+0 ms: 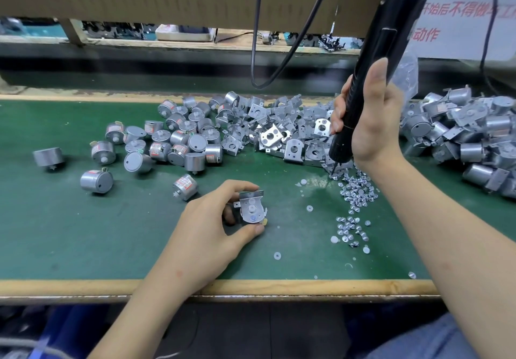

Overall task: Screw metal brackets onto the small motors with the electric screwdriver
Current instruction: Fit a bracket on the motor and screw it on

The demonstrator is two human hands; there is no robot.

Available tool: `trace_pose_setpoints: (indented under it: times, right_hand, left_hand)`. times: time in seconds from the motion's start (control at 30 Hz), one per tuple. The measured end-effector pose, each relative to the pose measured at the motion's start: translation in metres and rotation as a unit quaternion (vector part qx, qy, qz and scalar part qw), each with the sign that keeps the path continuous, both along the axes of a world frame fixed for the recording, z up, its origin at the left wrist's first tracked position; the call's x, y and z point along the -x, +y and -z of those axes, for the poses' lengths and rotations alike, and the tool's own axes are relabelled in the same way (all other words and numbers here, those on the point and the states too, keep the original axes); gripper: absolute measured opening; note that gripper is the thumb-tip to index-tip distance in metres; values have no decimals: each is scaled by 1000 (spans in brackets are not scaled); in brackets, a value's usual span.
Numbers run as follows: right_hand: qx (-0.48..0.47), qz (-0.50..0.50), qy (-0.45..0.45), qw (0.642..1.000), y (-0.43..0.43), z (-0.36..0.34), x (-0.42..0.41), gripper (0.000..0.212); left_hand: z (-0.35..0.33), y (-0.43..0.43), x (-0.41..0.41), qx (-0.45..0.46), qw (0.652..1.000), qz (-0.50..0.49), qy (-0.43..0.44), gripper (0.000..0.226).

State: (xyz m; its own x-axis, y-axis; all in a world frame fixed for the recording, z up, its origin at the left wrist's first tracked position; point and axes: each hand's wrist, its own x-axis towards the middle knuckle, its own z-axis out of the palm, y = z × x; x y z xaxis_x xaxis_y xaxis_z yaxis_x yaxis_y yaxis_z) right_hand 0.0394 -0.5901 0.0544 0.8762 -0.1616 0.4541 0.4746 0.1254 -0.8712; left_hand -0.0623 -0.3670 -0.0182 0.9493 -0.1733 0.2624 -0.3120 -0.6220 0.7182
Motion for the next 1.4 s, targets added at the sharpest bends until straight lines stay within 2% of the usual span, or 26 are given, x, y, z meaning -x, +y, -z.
trace_pose_setpoints:
  times: [0.4, 0.87, 1.4]
  right_hand:
    - [2, -5, 6, 1000, 3, 0, 2, 73]
    - [-6, -51, 26, 998, 8, -7, 7, 84]
    - [-10, -42, 25, 999, 11, -7, 10, 86]
  left_hand:
    - [2, 1, -1, -18, 1000, 0, -12, 43]
    - [2, 1, -1, -27, 999, 0, -19, 42]
    - [-1, -1, 0, -37, 999, -2, -23, 41]
